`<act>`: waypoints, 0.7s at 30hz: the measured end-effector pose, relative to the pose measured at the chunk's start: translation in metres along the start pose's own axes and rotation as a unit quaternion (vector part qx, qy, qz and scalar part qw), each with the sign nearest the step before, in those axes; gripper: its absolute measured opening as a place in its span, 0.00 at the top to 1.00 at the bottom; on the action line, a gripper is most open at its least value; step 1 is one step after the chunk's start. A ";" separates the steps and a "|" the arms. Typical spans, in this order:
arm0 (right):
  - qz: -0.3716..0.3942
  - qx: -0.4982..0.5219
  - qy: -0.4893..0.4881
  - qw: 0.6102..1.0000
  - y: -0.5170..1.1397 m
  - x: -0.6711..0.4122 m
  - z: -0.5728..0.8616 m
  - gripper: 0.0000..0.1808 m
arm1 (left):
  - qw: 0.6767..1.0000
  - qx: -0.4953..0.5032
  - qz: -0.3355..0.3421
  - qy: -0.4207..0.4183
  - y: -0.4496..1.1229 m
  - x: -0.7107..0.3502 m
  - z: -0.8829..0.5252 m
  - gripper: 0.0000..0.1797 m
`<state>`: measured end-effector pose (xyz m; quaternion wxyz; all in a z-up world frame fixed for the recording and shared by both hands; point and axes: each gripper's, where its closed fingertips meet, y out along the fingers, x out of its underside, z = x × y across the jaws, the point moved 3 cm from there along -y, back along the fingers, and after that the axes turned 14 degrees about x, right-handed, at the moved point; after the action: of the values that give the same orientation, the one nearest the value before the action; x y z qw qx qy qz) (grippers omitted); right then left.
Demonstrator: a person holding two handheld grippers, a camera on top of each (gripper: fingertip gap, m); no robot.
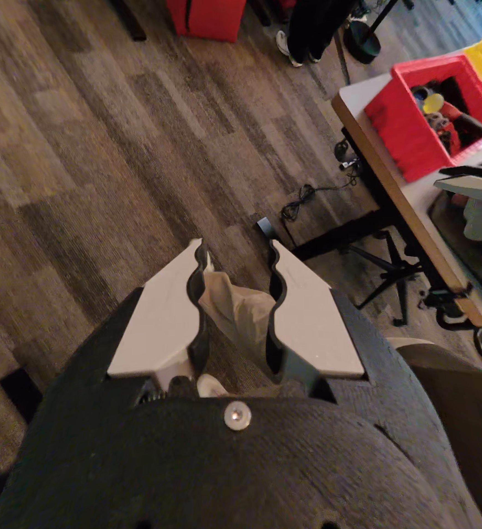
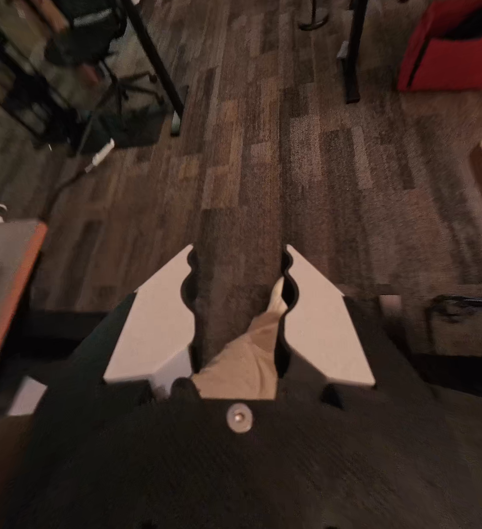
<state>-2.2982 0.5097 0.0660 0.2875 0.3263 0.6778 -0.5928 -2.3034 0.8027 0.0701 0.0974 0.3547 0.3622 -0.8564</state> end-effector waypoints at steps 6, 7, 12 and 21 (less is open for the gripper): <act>-0.051 -0.040 0.077 0.995 0.198 -0.107 0.025 0.67 | 0.999 -0.013 -0.008 -0.052 0.126 -0.145 -0.117 0.82; -0.050 -0.048 0.073 0.995 0.224 -0.139 0.025 0.67 | 0.998 -0.019 -0.006 -0.060 0.139 -0.172 -0.130 0.82; 0.000 -0.114 0.000 0.993 0.343 -0.340 -0.005 0.66 | 0.998 -0.055 0.025 -0.037 0.183 -0.317 -0.202 0.79; 0.021 -0.162 -0.031 0.986 0.590 -0.529 -0.066 0.66 | 0.987 -0.051 0.053 -0.141 0.311 -0.468 -0.408 0.79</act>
<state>-1.5080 0.5715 0.1221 0.3700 0.2706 0.7487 -0.4788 -1.6111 0.8182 0.0175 0.2105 0.2434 0.3685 -0.8722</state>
